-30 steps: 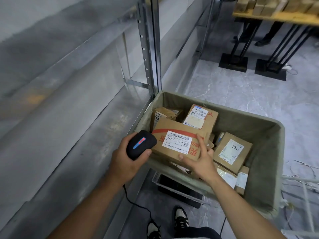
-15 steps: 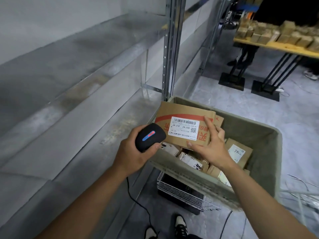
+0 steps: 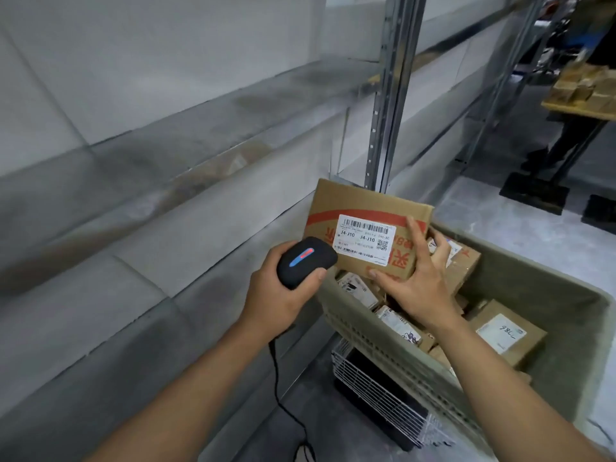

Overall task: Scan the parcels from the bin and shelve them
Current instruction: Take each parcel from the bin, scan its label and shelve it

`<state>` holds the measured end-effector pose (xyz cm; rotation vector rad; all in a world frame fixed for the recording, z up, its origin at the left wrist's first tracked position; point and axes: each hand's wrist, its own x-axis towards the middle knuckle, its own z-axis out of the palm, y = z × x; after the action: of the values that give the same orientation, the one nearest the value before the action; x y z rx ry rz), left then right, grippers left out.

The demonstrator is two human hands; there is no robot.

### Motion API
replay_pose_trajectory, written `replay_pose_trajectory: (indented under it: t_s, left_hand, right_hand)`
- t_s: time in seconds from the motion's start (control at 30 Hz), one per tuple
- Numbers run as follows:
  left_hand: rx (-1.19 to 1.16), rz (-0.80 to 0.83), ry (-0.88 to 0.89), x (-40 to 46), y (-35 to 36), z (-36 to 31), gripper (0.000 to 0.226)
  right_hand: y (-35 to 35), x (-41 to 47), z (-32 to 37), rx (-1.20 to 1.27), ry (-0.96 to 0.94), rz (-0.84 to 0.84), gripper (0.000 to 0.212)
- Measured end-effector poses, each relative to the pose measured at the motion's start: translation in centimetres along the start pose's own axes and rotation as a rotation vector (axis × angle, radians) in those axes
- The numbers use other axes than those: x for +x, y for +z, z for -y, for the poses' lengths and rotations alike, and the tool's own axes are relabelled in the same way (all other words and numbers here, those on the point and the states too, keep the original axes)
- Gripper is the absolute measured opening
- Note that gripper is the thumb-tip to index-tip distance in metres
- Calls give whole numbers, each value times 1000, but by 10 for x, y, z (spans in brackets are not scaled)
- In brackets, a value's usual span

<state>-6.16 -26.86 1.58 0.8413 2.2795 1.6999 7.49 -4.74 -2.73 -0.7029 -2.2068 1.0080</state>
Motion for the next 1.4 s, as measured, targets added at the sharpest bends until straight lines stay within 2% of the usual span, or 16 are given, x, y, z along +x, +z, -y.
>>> replay_pose_trajectory:
  t_s: [0.2, 0.4, 0.6, 0.77, 1.0, 1.4]
  left_hand:
    - [-66, -141, -48, -41, 13, -23, 55]
    - [-110, -210, -107, -79, 4, -30, 58]
    - [-61, -299, -120, -107, -20, -35, 55]
    - [5, -425, -94, -134, -55, -32, 57]
    - [57, -608, -110, -189, -123, -21, 46]
    - [104, -924, -226, -333, -242, 17, 60]
  right_hand:
    - [5, -9, -1, 51, -85, -7, 113]
    - [20, -14, 7, 93, -155, 21, 111]
    - [41, -24, 29, 148, -210, 87, 110]
    - [54, -39, 60, 171, -255, 158, 112]
    - [75, -77, 115, 259, -346, 242, 111]
    - [100, -167, 199, 355, -546, 378, 114]
